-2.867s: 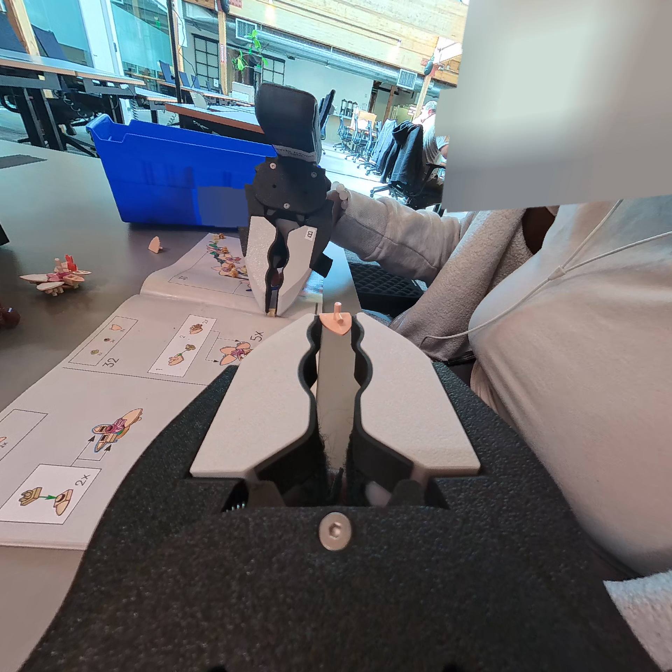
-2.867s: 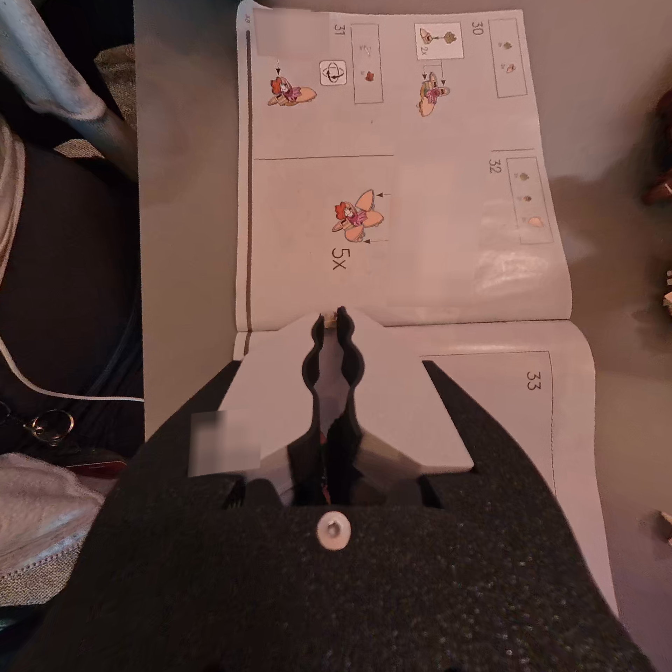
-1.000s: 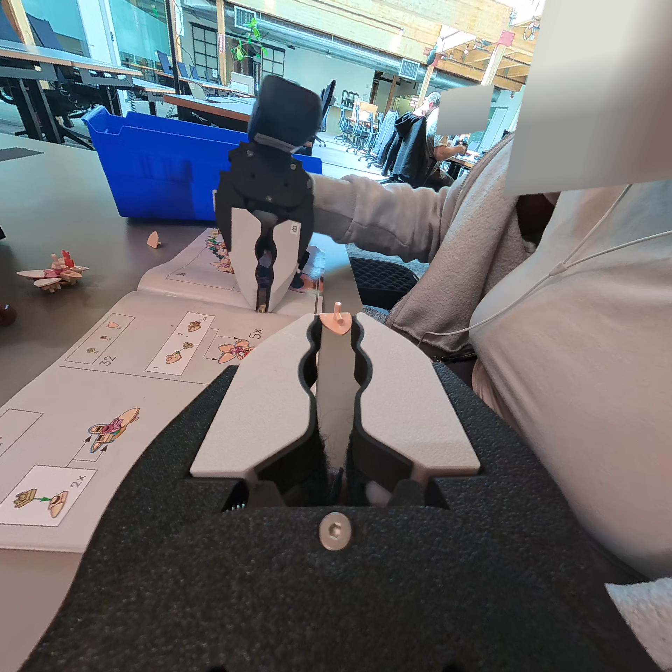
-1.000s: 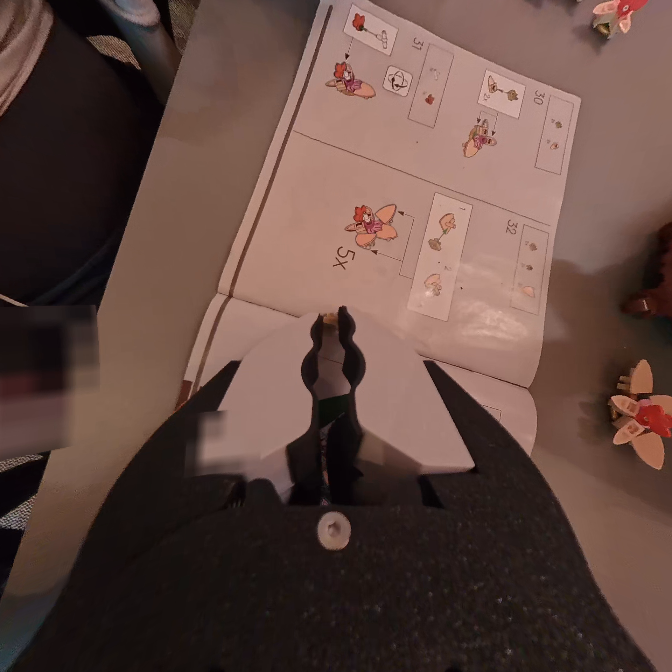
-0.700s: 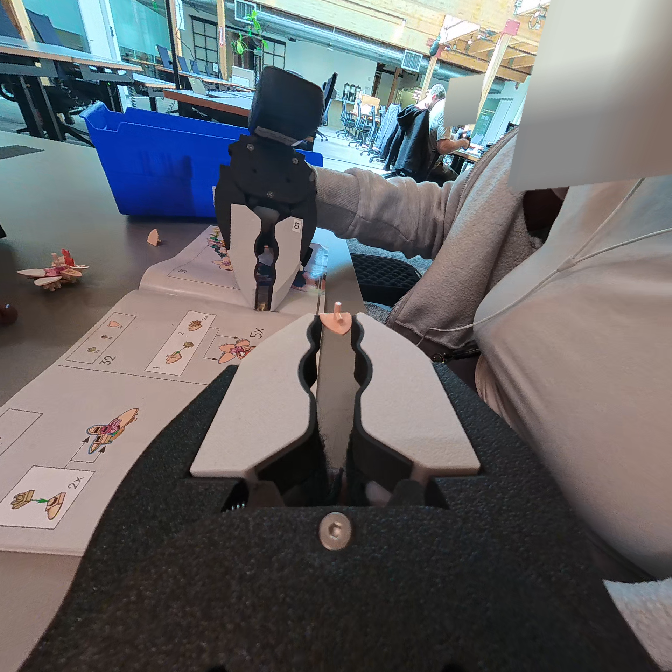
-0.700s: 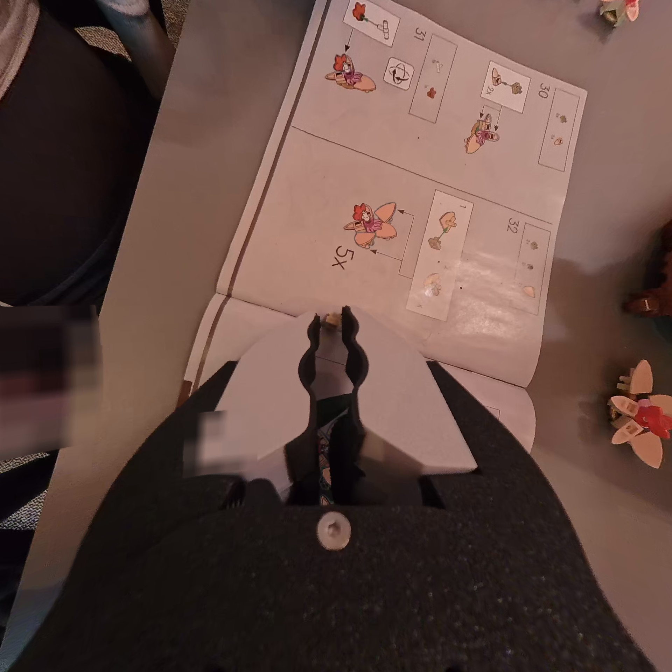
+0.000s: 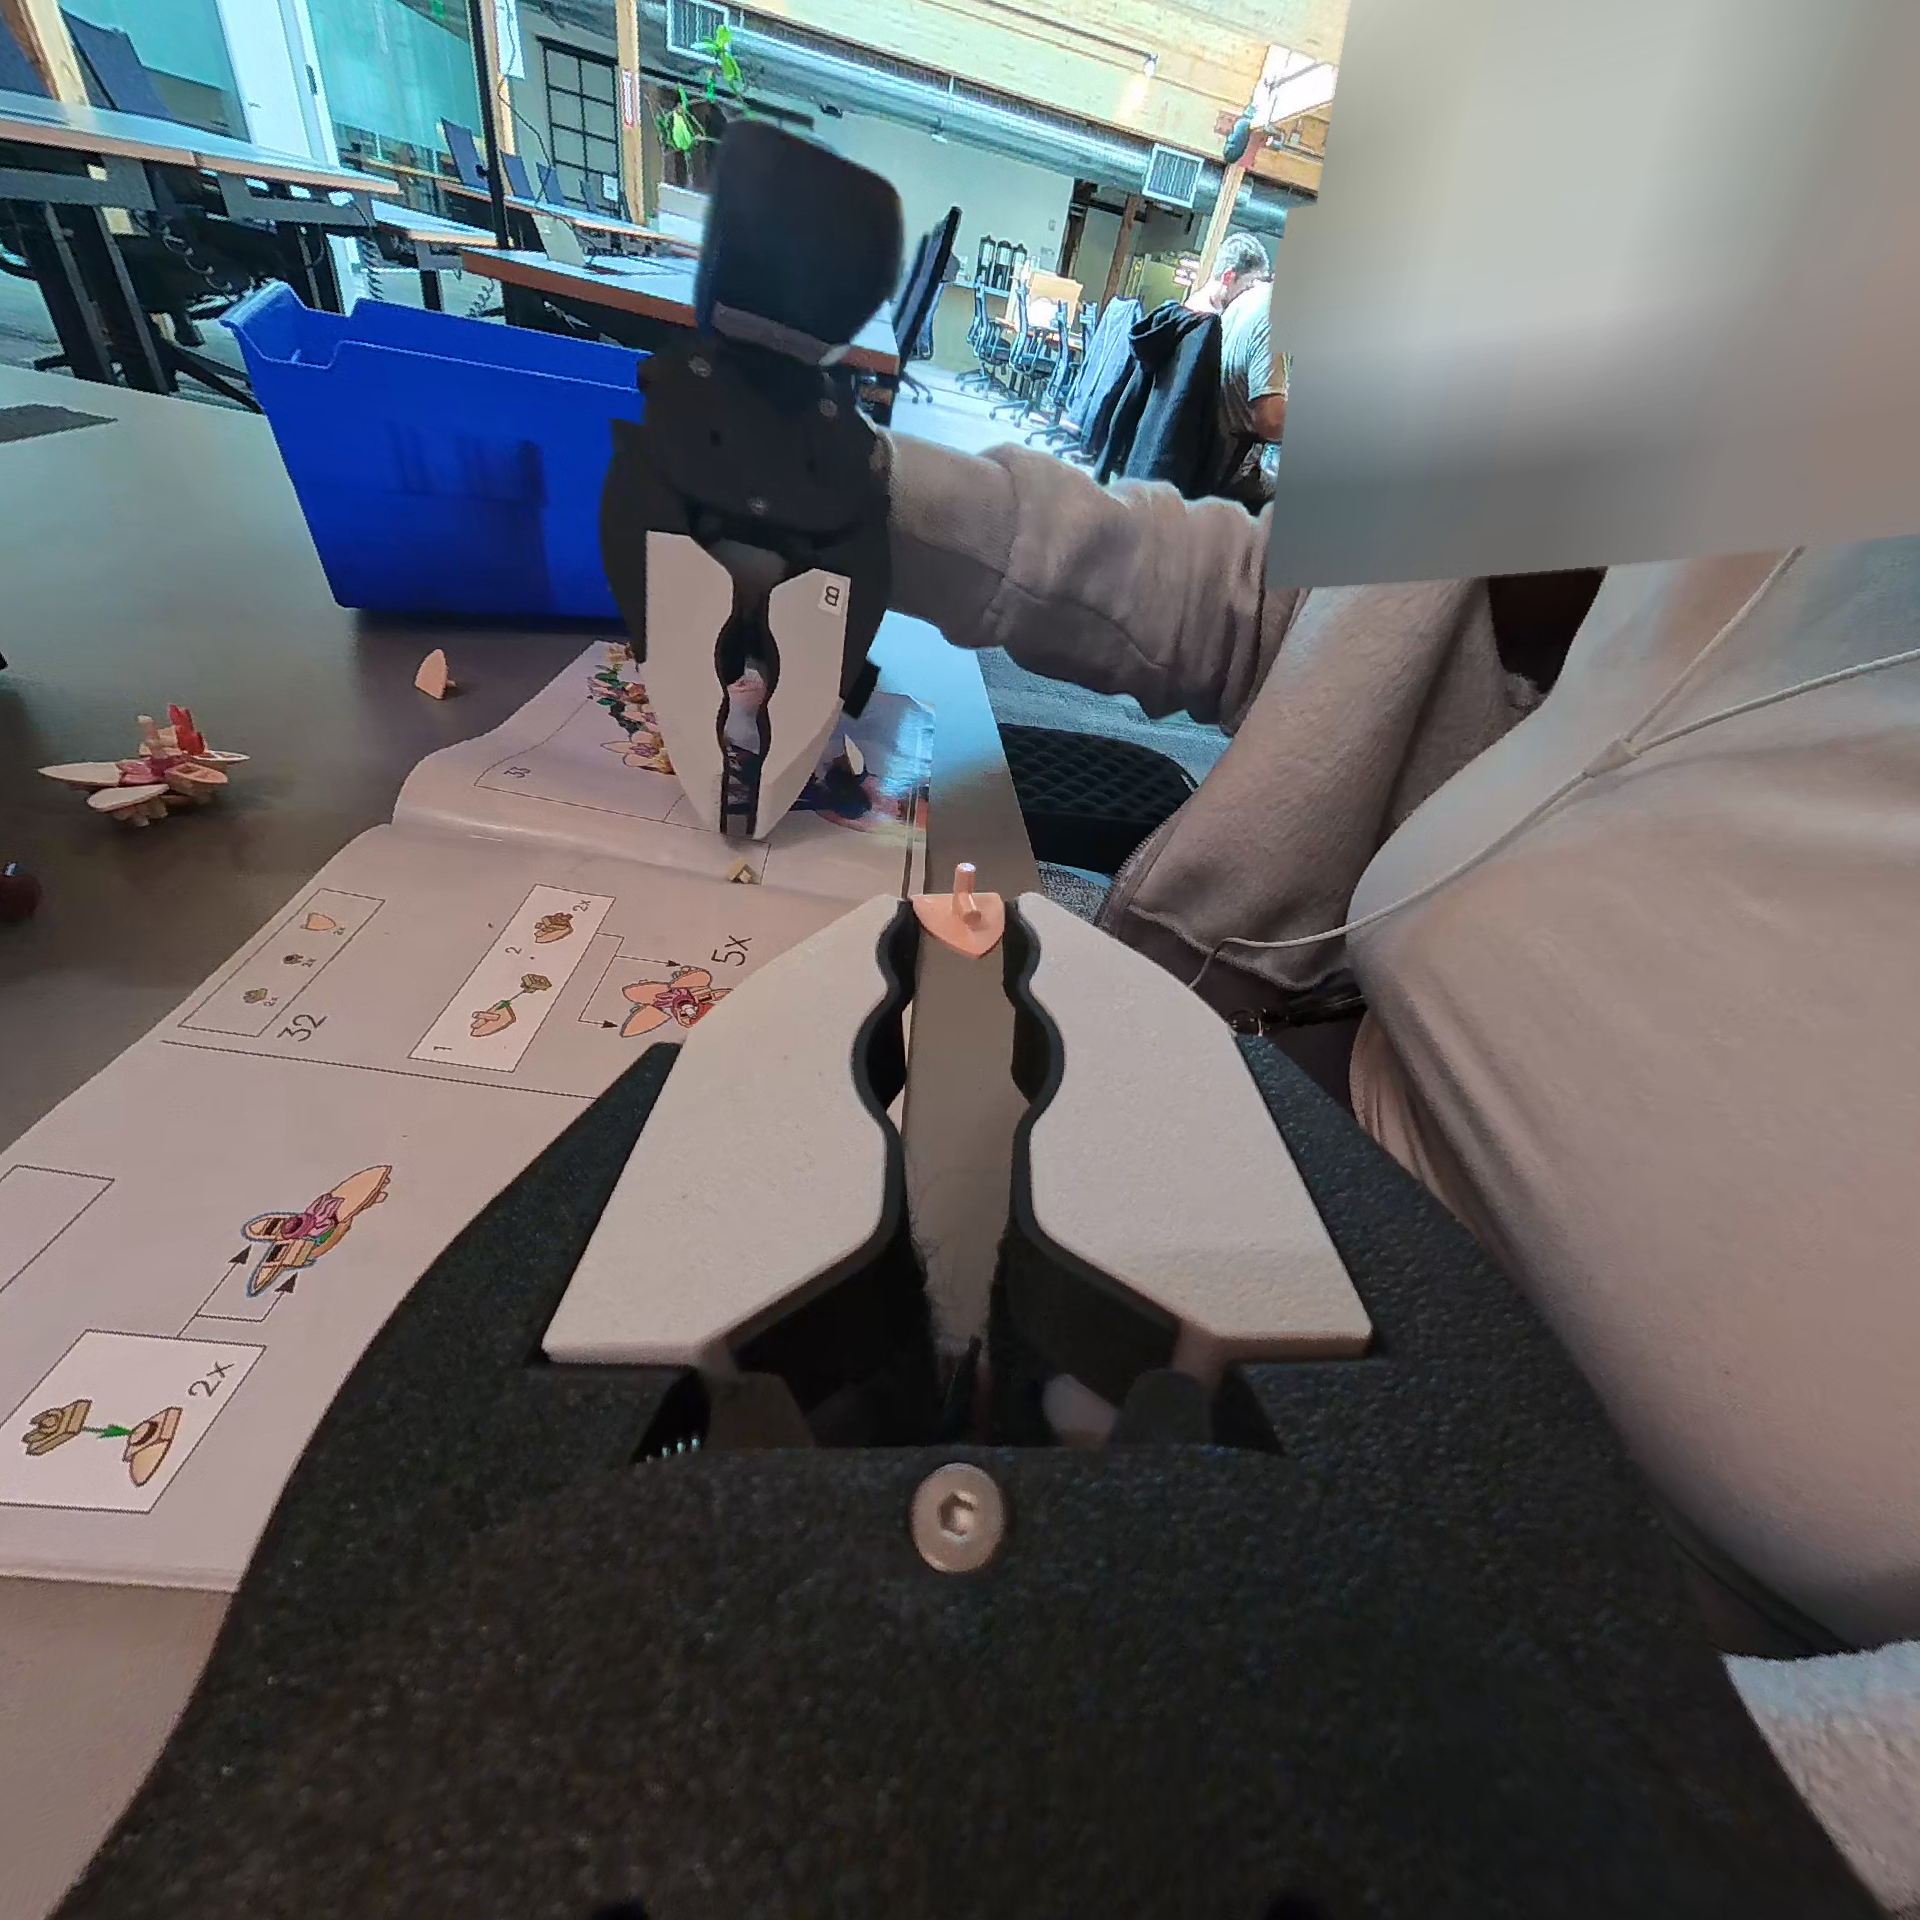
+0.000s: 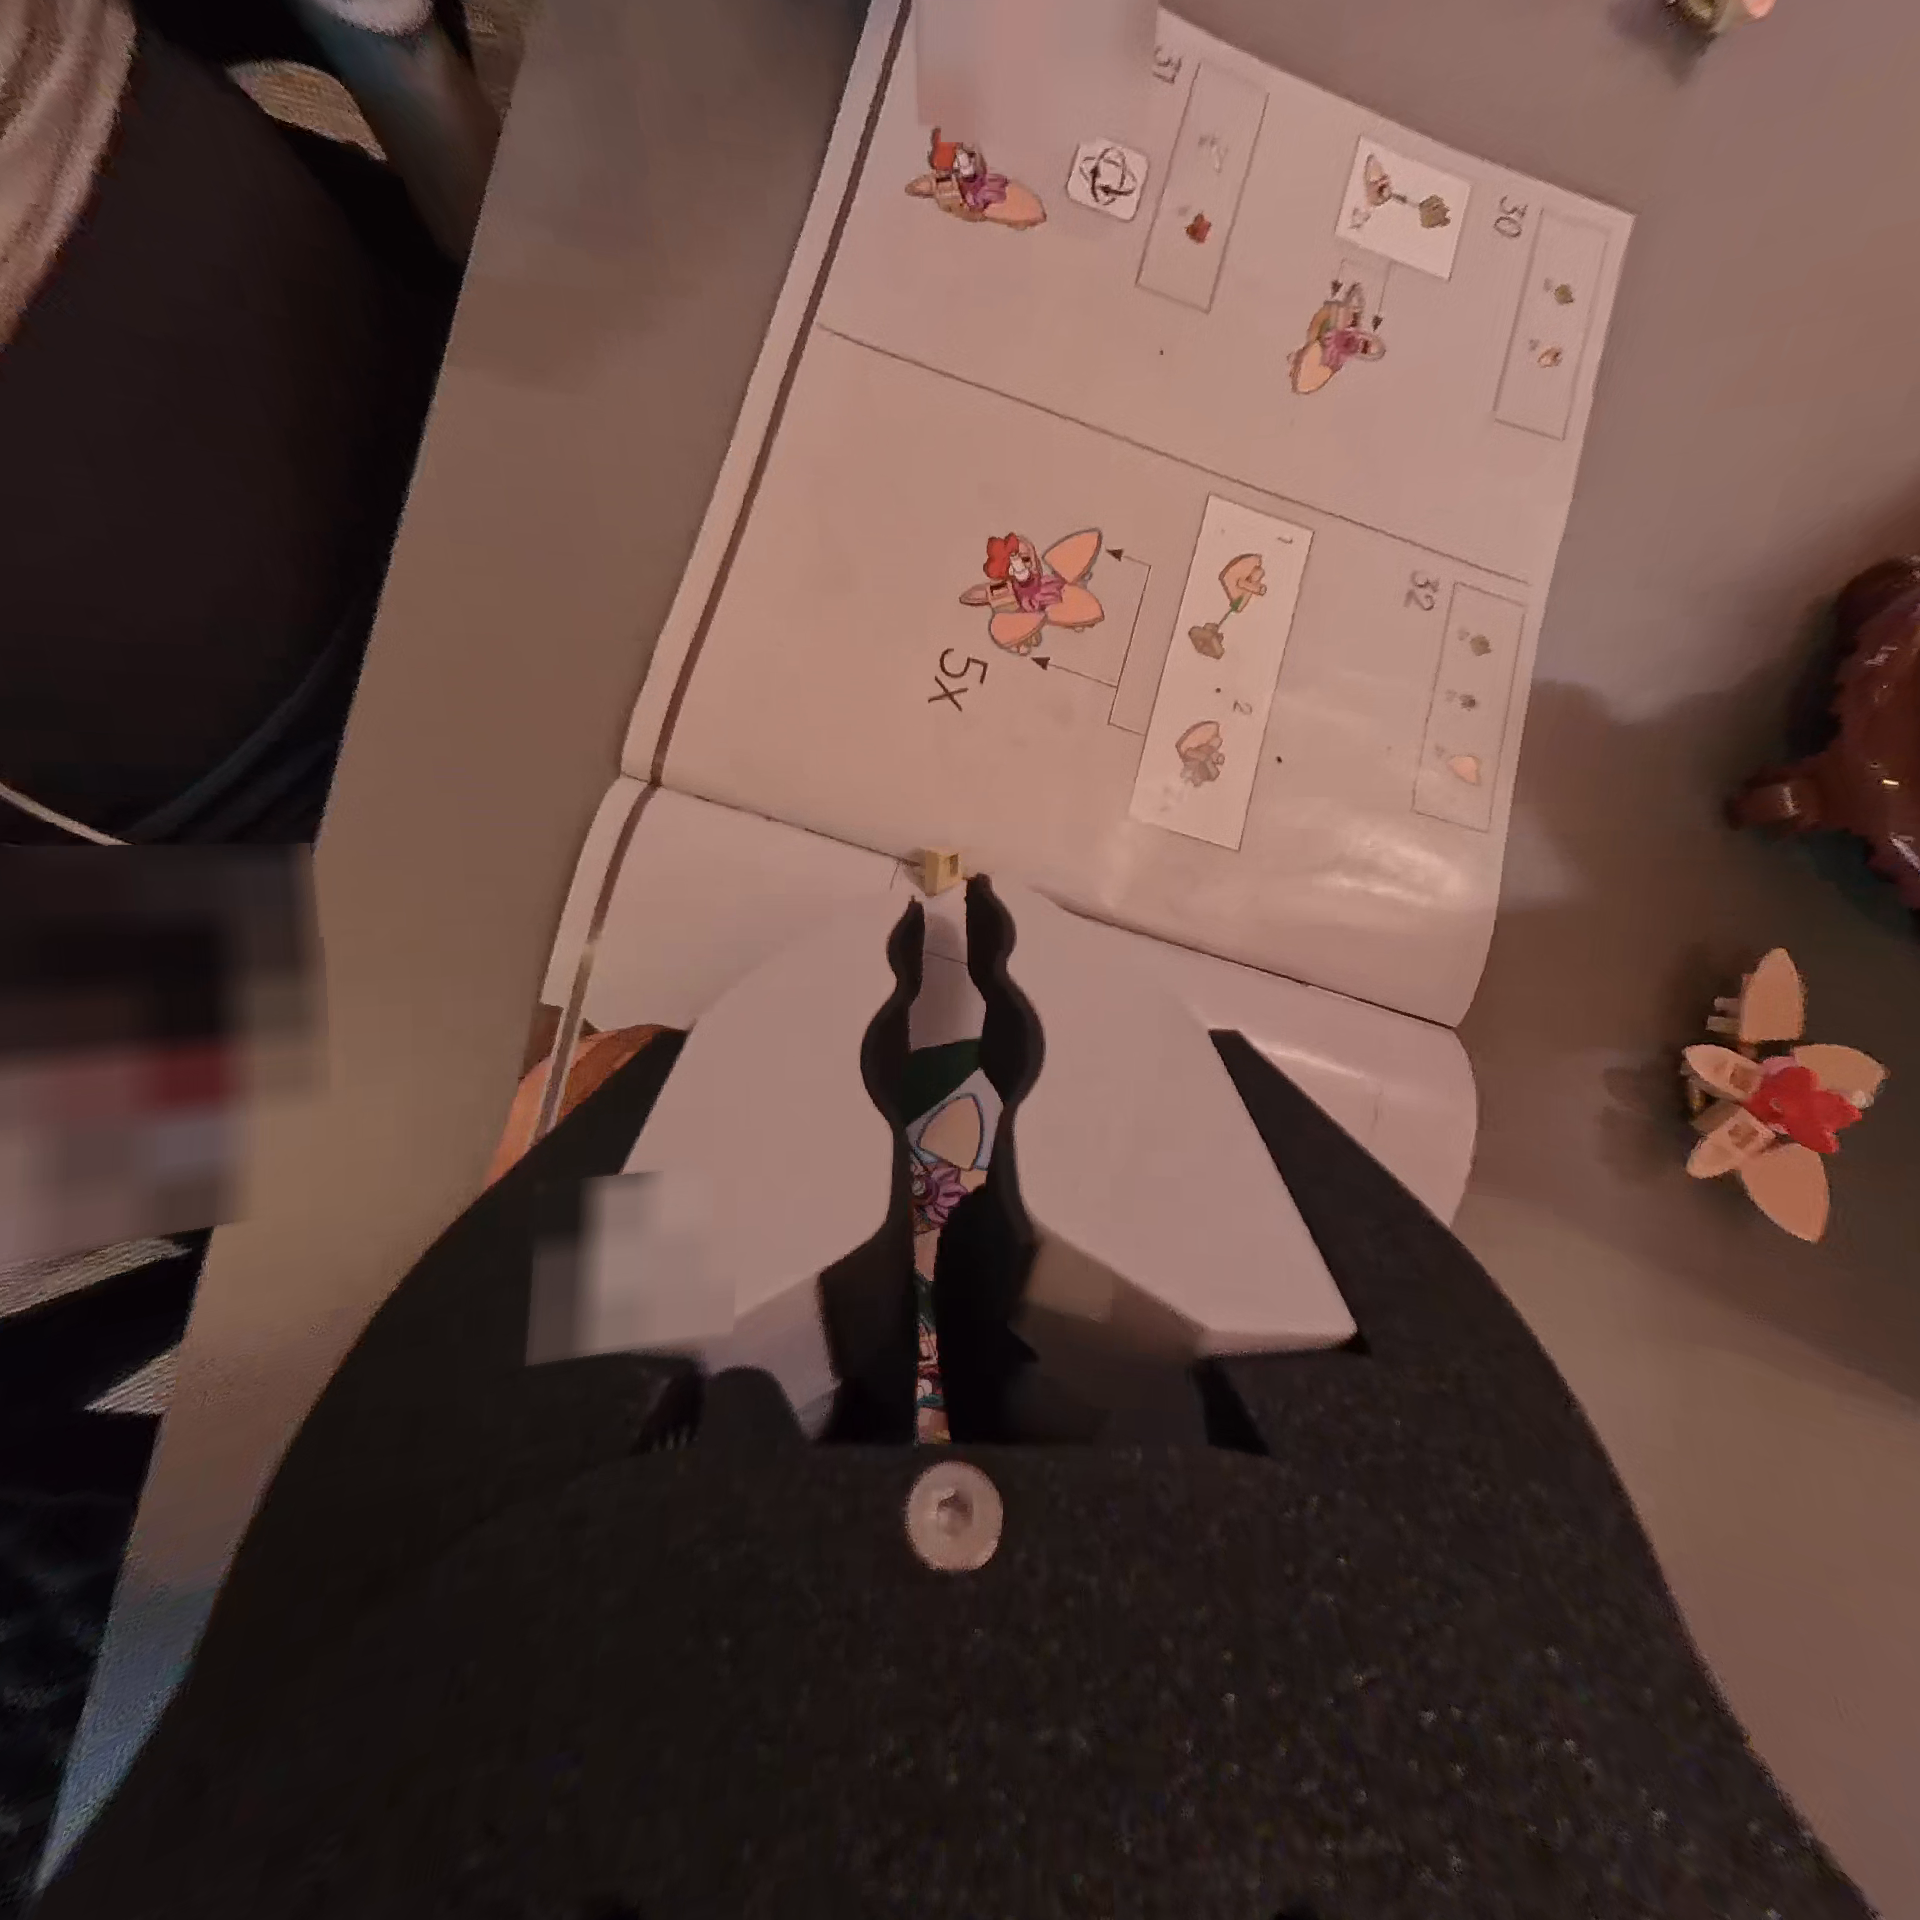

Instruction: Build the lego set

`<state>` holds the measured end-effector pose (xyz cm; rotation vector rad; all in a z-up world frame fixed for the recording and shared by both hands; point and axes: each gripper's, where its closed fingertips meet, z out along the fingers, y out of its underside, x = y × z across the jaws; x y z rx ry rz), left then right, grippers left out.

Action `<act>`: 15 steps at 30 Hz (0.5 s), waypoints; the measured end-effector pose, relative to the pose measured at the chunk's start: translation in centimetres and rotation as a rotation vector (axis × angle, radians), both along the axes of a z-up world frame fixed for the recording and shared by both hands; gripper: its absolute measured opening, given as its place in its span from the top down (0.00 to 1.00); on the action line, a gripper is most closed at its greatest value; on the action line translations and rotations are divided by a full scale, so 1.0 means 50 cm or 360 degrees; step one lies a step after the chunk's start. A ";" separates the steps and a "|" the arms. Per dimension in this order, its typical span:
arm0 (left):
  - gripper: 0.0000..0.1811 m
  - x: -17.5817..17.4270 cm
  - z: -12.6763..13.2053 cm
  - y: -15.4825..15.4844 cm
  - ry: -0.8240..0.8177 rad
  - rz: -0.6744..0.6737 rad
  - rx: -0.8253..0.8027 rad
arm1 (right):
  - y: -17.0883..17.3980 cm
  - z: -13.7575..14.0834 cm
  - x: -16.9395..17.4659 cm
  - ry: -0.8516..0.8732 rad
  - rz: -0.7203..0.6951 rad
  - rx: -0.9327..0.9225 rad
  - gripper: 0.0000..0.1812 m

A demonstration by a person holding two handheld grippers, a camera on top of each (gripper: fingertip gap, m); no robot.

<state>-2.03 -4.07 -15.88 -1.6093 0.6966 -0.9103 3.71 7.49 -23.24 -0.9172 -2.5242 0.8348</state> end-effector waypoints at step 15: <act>0.92 0.002 -0.001 -0.001 0.0016 -0.0005 0.0016 | -0.010 -0.016 -0.013 -0.0471 0.0222 -0.0107 0.95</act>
